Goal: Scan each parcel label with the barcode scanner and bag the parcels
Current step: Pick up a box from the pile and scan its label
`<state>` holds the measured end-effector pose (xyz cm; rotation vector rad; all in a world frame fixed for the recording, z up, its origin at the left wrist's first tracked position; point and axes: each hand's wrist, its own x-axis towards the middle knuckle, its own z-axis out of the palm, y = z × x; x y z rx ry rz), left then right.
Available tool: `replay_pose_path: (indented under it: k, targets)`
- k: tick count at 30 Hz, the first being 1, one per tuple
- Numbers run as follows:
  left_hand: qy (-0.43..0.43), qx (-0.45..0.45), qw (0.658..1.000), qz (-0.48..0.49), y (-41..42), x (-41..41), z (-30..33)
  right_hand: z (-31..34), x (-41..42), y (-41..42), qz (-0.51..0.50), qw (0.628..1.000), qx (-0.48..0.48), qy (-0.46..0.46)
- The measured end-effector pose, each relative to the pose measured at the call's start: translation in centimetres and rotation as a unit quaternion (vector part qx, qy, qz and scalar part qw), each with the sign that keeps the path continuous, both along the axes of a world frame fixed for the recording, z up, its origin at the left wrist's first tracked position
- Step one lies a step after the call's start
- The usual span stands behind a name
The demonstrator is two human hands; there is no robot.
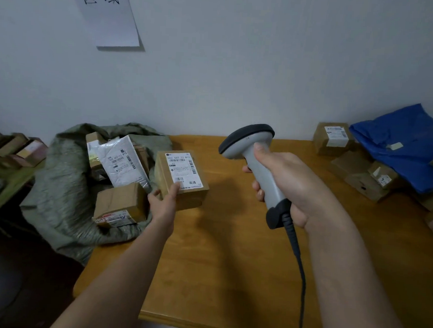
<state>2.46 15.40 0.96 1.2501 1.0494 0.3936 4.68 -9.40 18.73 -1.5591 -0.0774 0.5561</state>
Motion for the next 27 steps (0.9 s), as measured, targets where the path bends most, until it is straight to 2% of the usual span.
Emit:
replay_pose_path:
  k: [2,7,11,14,16,18,19,22,27]
  targets:
    - [0.021,0.023,0.998,0.061,2.0,-0.4,0.8,-0.7,-0.1,1.1,0.013,1.0,-0.008,0.006]
    - [0.093,0.209,0.958,0.175,6.7,-1.5,2.9,-1.8,0.2,4.5,0.038,0.998,-0.04,0.007]
    - [0.083,0.238,0.938,0.238,11.5,-1.3,2.7,-2.4,0.7,7.8,0.047,0.997,-0.053,0.009]
    - [0.075,0.229,0.95,0.197,15.3,-0.4,1.8,-2.9,0.9,10.6,0.043,0.997,-0.061,0.012]
    - [0.151,0.207,0.959,0.122,17.7,0.0,1.1,-3.2,1.1,12.6,0.04,0.996,-0.071,0.017]
    - [0.253,0.176,0.949,0.071,19.6,0.2,0.5,-3.4,1.3,14.6,0.037,0.996,-0.078,0.023]
    - [0.278,0.174,0.942,0.069,20.3,0.2,0.4,-3.5,1.4,15.6,0.035,0.996,-0.079,0.025]
    - [0.265,0.256,0.926,0.08,21.6,0.4,0.5,-3.8,1.3,18.2,0.038,0.996,-0.079,0.026]
    - [0.233,0.421,0.877,0.005,21.6,0.9,0.4,-4.2,1.2,20.7,0.029,0.996,-0.079,0.036]
